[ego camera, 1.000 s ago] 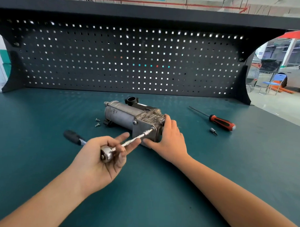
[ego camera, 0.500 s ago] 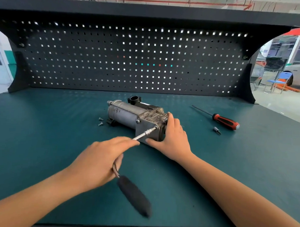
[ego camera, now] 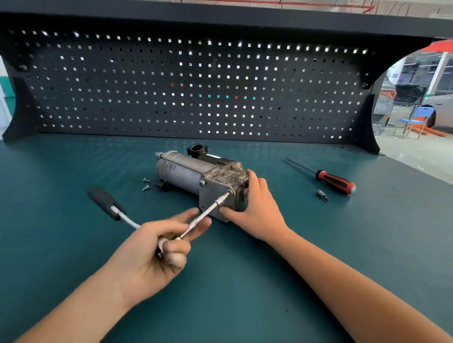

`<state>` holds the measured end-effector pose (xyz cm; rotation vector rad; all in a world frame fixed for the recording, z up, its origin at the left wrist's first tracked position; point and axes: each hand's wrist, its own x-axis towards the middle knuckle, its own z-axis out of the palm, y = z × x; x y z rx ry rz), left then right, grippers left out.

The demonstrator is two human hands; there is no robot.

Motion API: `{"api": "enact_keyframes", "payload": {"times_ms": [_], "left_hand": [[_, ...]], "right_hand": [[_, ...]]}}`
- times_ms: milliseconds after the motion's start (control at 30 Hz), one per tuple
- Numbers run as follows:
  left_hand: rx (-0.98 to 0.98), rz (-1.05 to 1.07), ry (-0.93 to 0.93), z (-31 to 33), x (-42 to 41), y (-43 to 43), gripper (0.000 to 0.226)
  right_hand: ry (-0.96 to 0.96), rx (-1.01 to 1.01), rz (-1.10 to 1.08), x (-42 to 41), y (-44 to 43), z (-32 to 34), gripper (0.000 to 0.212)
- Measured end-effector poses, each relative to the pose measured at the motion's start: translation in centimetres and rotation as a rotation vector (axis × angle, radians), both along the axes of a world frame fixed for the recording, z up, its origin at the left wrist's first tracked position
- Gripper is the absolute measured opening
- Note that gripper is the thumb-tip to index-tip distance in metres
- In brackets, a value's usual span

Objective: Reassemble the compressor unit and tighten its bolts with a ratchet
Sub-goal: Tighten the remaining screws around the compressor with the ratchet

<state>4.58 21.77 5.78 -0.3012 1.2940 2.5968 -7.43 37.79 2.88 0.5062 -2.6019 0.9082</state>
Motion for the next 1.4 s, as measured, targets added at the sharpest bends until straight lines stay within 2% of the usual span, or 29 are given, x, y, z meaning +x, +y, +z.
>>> {"api": "enact_keyframes", "payload": {"times_ms": [67,233,333,367,400,433,467,500,533,600,667,700,767,800,900,933,967,1000,1033,1100,1233,1300,1333,1400], "left_hand": [[-0.472,0.019,0.149,0.2,-0.2,-0.7,0.039],[-1.741,-0.09,0.787,1.4,-0.4,-2.7,0.064],[-2.119,-0.069,1.015,1.7,0.5,-1.9,0.077],[-2.231,-0.058,1.094,1.3,0.6,-1.8,0.083],[-2.307,-0.04,1.15,1.0,0.6,-1.8,0.087],[-2.351,-0.024,1.165,0.6,0.3,-2.0,0.09],[-2.377,-0.024,1.128,0.4,0.2,-2.1,0.091],[-2.371,-0.046,1.095,0.4,0.3,-1.8,0.091],[-2.351,-0.08,1.051,0.2,0.3,-1.5,0.091],[-2.247,0.013,1.002,-0.2,0.0,-1.0,0.077],[-1.978,0.1,0.92,-1.0,0.1,-1.3,0.061],[-1.815,0.147,0.899,-1.3,0.0,-1.4,0.058],[-1.496,0.159,0.804,-1.4,0.1,-1.3,0.054],[-1.267,0.141,0.663,-1.1,0.0,-1.0,0.049],[-0.317,0.078,0.101,-0.2,-0.5,-0.6,0.032],[-0.002,0.041,-0.015,0.1,-0.6,-0.6,0.033],[0.218,0.013,-0.075,0.2,-0.6,-0.8,0.037],[0.305,-0.015,-0.099,0.3,-0.5,-1.1,0.039],[0.268,-0.042,-0.096,0.4,-0.4,-1.2,0.037],[-0.003,-0.064,-0.015,0.5,-0.4,-0.9,0.029],[-0.777,-0.017,0.277,1.0,-0.3,-1.0,0.041],[-1.172,-0.05,0.439,1.9,0.0,-1.2,0.039],[-1.485,-0.119,0.512,2.3,0.3,-1.1,0.036],[-2.243,-0.191,0.688,2.3,0.4,-0.5,0.037]], "right_hand": [[-0.007,-0.026,-0.002,0.0,0.1,0.1,0.095],[0.0,-0.046,0.003,-0.2,0.0,-0.1,0.095],[-0.135,-0.051,0.063,0.4,0.7,1.2,0.096],[-0.148,-0.108,0.046,0.6,1.0,2.0,0.086],[-0.086,-0.207,0.001,0.9,1.3,2.8,0.065],[0.027,-0.315,-0.064,1.3,1.6,3.6,0.033],[0.108,-0.397,-0.116,1.8,1.6,4.2,0.017],[0.108,-0.419,-0.119,2.3,1.2,4.4,0.035],[-0.003,-0.41,-0.072,3.0,0.5,4.2,0.047],[-0.366,-0.476,0.08,4.4,-1.5,3.3,0.05],[-0.631,-0.677,0.168,4.9,-3.0,2.5,0.04],[-0.693,-0.785,0.185,4.8,-3.4,2.3,0.036],[-0.733,-0.923,0.191,4.3,-3.7,1.9,0.03],[-0.748,-0.96,0.189,4.3,-3.8,1.9,0.03],[-0.799,-1.042,0.189,4.3,-4.0,1.8,0.029],[-0.822,-1.072,0.192,4.3,-4.0,1.9,0.03],[-0.842,-1.092,0.196,4.3,-4.0,2.0,0.03],[-0.851,-1.09,0.198,4.2,-3.9,2.0,0.03],[-0.847,-1.07,0.2,4.2,-3.8,1.9,0.03],[-0.815,-1.008,0.187,4.3,-3.7,1.8,0.032],[-0.684,-0.919,0.094,4.6,-3.7,1.5,0.037],[-0.622,-0.91,0.068,4.5,-3.8,1.4,0.039],[-0.607,-0.917,0.063,4.4,-3.9,1.4,0.039],[-0.613,-0.939,0.073,4.4,-4.0,1.4,0.038]]}}
